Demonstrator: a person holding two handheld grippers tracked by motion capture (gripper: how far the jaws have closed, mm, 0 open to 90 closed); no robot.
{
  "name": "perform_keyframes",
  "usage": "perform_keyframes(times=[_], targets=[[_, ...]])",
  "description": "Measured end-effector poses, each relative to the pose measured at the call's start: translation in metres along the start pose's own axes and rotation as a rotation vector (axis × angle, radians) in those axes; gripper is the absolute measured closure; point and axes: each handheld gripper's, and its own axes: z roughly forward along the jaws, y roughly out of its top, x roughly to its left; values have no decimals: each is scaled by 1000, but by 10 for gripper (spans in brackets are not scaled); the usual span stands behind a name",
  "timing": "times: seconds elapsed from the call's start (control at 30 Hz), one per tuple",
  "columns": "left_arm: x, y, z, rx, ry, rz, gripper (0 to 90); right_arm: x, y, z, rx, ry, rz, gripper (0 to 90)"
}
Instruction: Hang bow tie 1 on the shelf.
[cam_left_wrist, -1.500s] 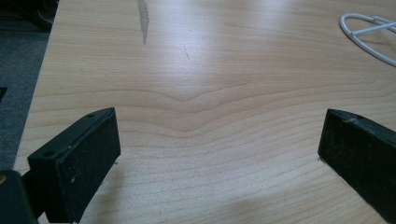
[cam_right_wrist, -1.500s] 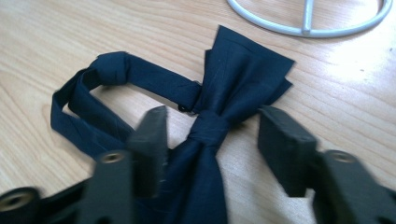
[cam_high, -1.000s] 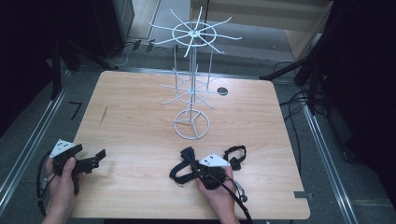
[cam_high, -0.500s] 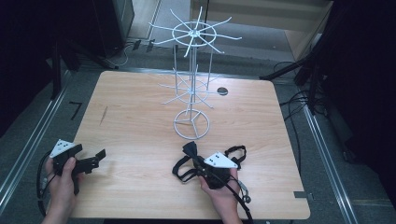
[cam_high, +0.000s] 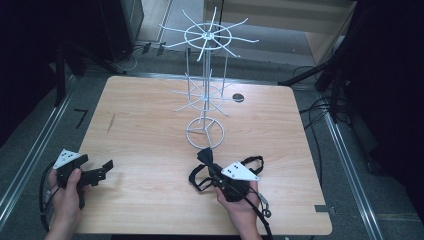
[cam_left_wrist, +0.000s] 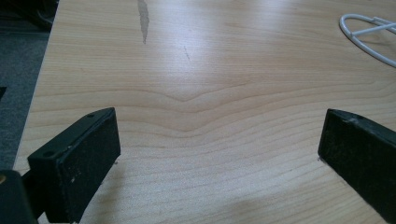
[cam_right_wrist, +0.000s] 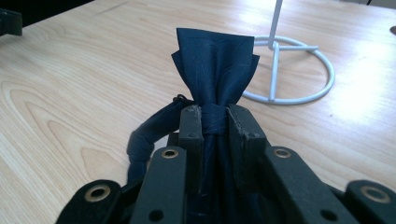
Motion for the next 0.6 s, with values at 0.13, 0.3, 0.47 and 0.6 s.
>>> perform_keyframes(times=[0.13,0.3,0.47,0.6], targets=[[0,0,0,-1,2,1,0,-1,5,-5,-16,-9,-1,776],[0,0,0,-2,2,2,0,-3,8,-8,-29,-14,0,777],[0,0,-1,-2,1,2,0,-4,13,-13,-49,-24,-6,777],[0,0,-1,-5,3,-1,0,-5,21,-18,-71,-31,-9,777]])
